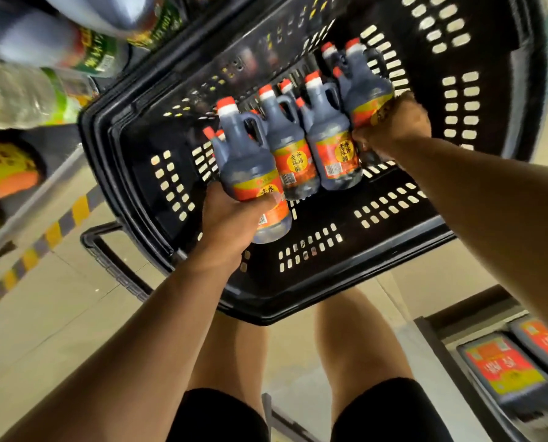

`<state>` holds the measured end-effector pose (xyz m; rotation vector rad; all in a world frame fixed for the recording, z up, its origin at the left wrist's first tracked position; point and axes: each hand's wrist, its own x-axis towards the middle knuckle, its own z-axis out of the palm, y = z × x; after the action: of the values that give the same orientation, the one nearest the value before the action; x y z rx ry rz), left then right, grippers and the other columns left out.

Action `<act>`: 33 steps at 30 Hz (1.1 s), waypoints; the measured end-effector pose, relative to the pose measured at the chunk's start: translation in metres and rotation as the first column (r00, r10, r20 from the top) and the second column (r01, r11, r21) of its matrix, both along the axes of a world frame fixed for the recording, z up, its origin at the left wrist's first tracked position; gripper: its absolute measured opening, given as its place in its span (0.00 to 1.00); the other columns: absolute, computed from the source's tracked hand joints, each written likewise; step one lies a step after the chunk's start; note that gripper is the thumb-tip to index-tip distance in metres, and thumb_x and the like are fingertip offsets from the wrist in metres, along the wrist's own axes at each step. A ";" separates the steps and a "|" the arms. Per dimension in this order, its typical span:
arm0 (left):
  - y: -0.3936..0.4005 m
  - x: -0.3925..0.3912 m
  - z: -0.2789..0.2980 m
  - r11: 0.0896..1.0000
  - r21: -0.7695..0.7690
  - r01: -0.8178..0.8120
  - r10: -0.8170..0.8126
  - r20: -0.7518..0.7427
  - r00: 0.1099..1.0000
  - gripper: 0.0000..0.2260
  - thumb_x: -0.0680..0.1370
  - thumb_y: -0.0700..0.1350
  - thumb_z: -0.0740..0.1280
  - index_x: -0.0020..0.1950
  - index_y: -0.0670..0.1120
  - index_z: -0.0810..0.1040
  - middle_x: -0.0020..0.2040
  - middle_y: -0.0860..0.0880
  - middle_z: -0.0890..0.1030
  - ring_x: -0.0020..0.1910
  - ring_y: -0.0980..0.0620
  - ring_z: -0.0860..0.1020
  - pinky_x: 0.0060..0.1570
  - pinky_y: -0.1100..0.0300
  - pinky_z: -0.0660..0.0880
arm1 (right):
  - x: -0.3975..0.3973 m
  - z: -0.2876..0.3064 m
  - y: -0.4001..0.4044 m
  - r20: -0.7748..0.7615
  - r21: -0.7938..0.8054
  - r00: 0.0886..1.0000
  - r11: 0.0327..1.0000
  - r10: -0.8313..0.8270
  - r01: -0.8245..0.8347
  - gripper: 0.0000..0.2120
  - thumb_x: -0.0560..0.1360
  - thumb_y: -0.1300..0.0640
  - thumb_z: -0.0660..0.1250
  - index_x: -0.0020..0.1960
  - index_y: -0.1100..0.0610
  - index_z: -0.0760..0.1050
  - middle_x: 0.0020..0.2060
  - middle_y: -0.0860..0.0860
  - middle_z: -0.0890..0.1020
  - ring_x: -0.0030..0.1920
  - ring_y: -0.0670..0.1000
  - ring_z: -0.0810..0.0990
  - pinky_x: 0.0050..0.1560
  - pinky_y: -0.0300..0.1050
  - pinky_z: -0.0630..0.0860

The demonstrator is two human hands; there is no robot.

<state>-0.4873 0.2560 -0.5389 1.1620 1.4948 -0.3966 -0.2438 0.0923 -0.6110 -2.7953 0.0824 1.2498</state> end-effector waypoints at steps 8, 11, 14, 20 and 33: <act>0.007 0.017 0.068 0.997 0.059 0.041 -0.044 0.053 0.998 0.36 0.58 0.54 0.84 0.62 0.50 0.76 0.57 0.52 0.85 0.53 0.52 0.86 0.58 0.47 0.83 | -0.026 0.085 -0.002 -0.072 0.144 0.987 0.978 -0.145 0.154 0.40 0.65 0.47 0.85 0.69 0.57 0.71 0.63 0.57 0.83 0.62 0.58 0.83 0.65 0.52 0.79; 0.008 0.027 0.108 0.994 0.096 0.042 -0.052 0.110 0.993 0.36 0.57 0.56 0.83 0.62 0.50 0.76 0.55 0.52 0.85 0.52 0.54 0.85 0.55 0.52 0.82 | -0.041 0.140 0.001 -0.101 0.230 0.973 0.946 -0.208 0.226 0.34 0.60 0.45 0.85 0.60 0.53 0.74 0.51 0.51 0.86 0.51 0.55 0.86 0.55 0.53 0.83; 0.008 0.036 0.152 0.989 0.137 0.050 -0.072 0.159 0.985 0.34 0.58 0.55 0.82 0.61 0.51 0.76 0.53 0.55 0.84 0.50 0.56 0.84 0.52 0.54 0.82 | -0.050 0.203 0.011 -0.173 0.340 0.940 0.878 -0.294 0.337 0.26 0.65 0.55 0.83 0.57 0.53 0.72 0.43 0.47 0.83 0.41 0.48 0.82 0.37 0.42 0.77; 0.018 0.045 0.258 0.981 0.192 0.038 -0.099 0.323 0.941 0.35 0.62 0.51 0.83 0.67 0.55 0.75 0.56 0.57 0.86 0.53 0.60 0.85 0.51 0.60 0.82 | -0.064 0.319 0.022 -0.129 0.574 0.934 0.743 -0.333 0.344 0.23 0.66 0.60 0.83 0.52 0.50 0.72 0.38 0.49 0.84 0.32 0.43 0.83 0.33 0.46 0.81; 0.025 0.040 0.511 0.946 0.253 -0.201 -0.010 0.646 0.763 0.34 0.70 0.32 0.81 0.66 0.58 0.75 0.57 0.62 0.86 0.55 0.59 0.86 0.48 0.65 0.83 | -0.062 0.552 0.029 0.060 0.830 0.944 0.541 -0.325 0.133 0.35 0.64 0.58 0.86 0.63 0.39 0.73 0.46 0.37 0.86 0.43 0.42 0.86 0.47 0.52 0.84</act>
<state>-0.4477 0.2813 -0.0279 1.2845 1.0073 0.3150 -0.3060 0.1212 -0.0586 -1.9635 -0.1168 0.6446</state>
